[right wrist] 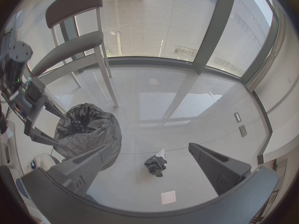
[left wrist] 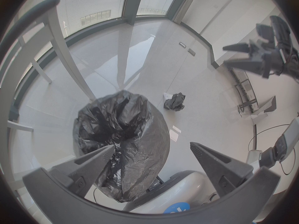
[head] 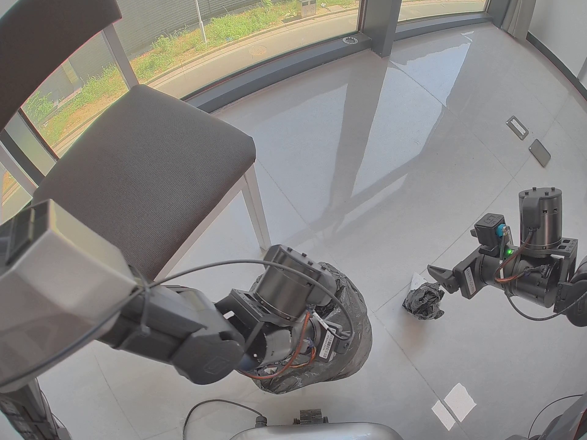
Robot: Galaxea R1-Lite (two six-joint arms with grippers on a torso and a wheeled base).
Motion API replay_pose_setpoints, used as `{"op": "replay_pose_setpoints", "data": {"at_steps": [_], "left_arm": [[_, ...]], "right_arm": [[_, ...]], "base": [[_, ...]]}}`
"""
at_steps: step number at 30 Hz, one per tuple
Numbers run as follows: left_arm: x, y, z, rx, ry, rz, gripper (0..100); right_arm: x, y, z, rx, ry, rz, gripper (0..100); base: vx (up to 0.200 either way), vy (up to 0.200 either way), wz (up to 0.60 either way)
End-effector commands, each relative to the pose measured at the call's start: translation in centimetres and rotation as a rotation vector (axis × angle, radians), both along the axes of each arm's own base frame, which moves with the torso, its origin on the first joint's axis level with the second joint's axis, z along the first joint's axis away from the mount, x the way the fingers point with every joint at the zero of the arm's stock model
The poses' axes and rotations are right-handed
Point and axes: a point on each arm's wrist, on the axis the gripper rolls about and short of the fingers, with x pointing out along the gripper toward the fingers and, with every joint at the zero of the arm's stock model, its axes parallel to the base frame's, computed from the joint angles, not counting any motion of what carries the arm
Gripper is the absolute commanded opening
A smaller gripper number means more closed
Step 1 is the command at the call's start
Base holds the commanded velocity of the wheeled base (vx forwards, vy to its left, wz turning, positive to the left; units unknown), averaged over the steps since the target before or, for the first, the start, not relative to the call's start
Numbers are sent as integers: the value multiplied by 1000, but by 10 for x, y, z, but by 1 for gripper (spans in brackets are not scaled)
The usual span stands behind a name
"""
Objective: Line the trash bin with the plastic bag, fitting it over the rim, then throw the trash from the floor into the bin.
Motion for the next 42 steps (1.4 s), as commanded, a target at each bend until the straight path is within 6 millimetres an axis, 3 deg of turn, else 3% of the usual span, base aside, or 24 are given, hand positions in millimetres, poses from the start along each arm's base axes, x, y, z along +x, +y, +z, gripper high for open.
{"op": "replay_pose_setpoints", "data": {"at_steps": [1,13,25,37,38,42], "left_arm": [[11,-10,-37,64,60,12,100],[20,-11,-42,64,65,25,100],[37,-35,-50,62,70,12,100],[39,-36,-50,63,81,19,100],[39,-36,-50,64,82,19,0],[39,-36,-49,85,102,18,0]], "right_arm": [[-5,-7,8,14,-33,-15,100],[-8,-10,13,33,-52,1,100],[-18,-19,15,31,-64,-14,100],[-20,-21,17,41,-70,2,100],[-20,-21,16,40,-67,2,100],[-19,-23,17,41,-70,-4,100]], "base": [[0,0,0],[0,0,0],[0,0,0],[0,0,0],[0,0,0],[0,0,0]]}}
